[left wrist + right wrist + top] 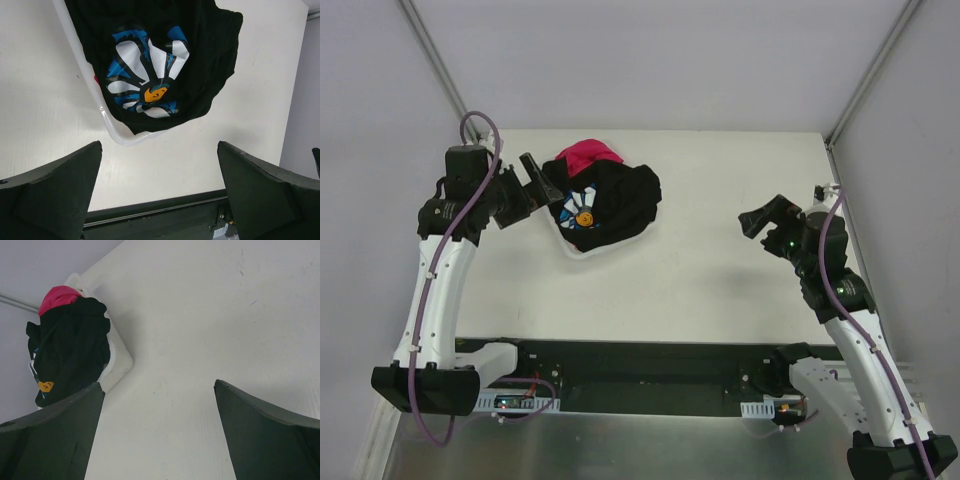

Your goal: Fold and stack the t-shirts

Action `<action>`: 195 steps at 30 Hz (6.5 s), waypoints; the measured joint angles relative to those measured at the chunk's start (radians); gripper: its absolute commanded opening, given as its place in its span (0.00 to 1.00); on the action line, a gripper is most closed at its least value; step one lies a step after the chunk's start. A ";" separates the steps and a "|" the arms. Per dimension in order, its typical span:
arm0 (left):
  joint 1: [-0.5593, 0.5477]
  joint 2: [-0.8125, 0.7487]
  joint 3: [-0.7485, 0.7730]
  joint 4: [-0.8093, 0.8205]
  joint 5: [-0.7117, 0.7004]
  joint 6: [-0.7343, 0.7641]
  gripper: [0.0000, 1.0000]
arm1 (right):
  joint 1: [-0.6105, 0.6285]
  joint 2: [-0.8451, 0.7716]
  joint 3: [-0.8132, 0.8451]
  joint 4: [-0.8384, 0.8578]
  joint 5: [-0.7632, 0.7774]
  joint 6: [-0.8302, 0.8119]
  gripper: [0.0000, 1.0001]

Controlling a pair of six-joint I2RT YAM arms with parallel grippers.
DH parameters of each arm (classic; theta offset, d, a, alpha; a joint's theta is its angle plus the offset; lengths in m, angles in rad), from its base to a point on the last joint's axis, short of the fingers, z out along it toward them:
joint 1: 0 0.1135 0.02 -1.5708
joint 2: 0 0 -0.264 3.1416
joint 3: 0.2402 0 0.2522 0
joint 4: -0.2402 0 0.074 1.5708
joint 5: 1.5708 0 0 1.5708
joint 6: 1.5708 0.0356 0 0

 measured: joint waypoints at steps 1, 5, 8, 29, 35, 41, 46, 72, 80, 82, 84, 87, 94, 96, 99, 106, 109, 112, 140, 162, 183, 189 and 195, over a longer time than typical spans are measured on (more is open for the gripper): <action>0.000 -0.006 -0.001 0.000 0.000 0.000 0.99 | 0.000 0.000 0.000 0.000 0.000 0.000 0.96; 0.000 -0.017 -0.001 0.000 0.000 0.000 0.99 | 0.000 -0.003 0.000 0.000 0.000 0.001 0.96; 0.000 -0.017 -0.001 0.000 0.000 -0.006 0.99 | 0.000 -0.005 0.000 0.000 0.000 0.001 0.96; 0.000 -0.043 0.006 -0.002 -0.026 -0.010 0.99 | 0.000 -0.025 0.000 -0.008 0.005 0.000 0.96; 0.000 -0.022 0.000 -0.010 -0.057 -0.011 0.99 | 0.000 -0.040 0.000 -0.018 0.009 -0.003 0.96; 0.000 -0.016 -0.018 -0.020 -0.111 -0.013 0.99 | 0.000 -0.048 0.000 -0.026 0.015 -0.015 0.96; 0.006 0.019 -0.019 -0.024 -0.131 -0.014 0.97 | 0.000 -0.034 0.007 -0.027 0.006 -0.027 0.96; 0.053 0.229 -0.200 0.237 -0.158 -0.025 0.93 | 0.000 0.153 0.163 0.014 -0.102 -0.139 0.96; 0.059 0.301 -0.198 0.318 -0.070 -0.048 0.96 | 0.000 0.186 0.183 0.016 -0.141 -0.166 0.96; 0.059 0.296 -0.179 0.320 -0.027 -0.053 0.96 | 0.000 0.198 0.183 0.013 -0.146 -0.164 0.96; 0.055 0.281 -0.156 0.321 -0.001 -0.059 0.96 | 0.000 0.204 0.178 0.018 -0.149 -0.154 0.96; 0.037 0.245 -0.087 0.322 0.047 -0.071 0.97 | 0.000 0.203 0.131 0.071 -0.175 -0.123 0.96; -0.297 0.283 0.164 0.345 0.018 -0.068 0.99 | 0.002 0.262 0.081 0.137 -0.175 -0.045 0.96; -0.415 0.361 0.280 0.362 0.003 -0.059 0.99 | 0.002 0.282 0.091 0.125 -0.158 -0.045 0.96; -0.525 0.496 0.402 0.399 -0.026 -0.043 0.99 | 0.003 0.293 0.135 0.077 -0.088 -0.047 0.96; -0.614 0.854 0.596 0.394 -0.156 -0.078 0.98 | -0.026 0.195 0.203 -0.050 0.114 -0.064 0.96; -0.633 1.016 0.711 0.395 -0.174 -0.143 0.98 | -0.039 0.098 0.203 -0.130 0.182 -0.065 0.96; -0.659 1.106 0.751 0.394 -0.213 -0.201 0.98 | -0.043 -0.003 0.203 -0.201 0.239 -0.064 0.96; -0.572 0.956 0.333 0.423 -0.430 -0.269 0.96 | -0.045 0.118 0.244 -0.303 0.158 -0.157 0.96; -0.303 0.790 0.117 0.346 -0.301 0.214 0.97 | -0.045 0.082 0.189 -0.268 0.169 -0.104 0.96; -0.083 1.124 0.616 0.243 -0.213 0.331 0.98 | -0.045 0.068 0.184 -0.271 0.184 -0.060 0.96; -0.073 1.146 0.668 0.229 -0.172 0.352 0.98 | -0.045 0.101 0.185 -0.275 0.188 -0.057 0.96; -0.082 1.067 0.617 0.223 -0.135 0.335 0.98 | -0.045 0.117 0.197 -0.277 0.188 -0.065 0.96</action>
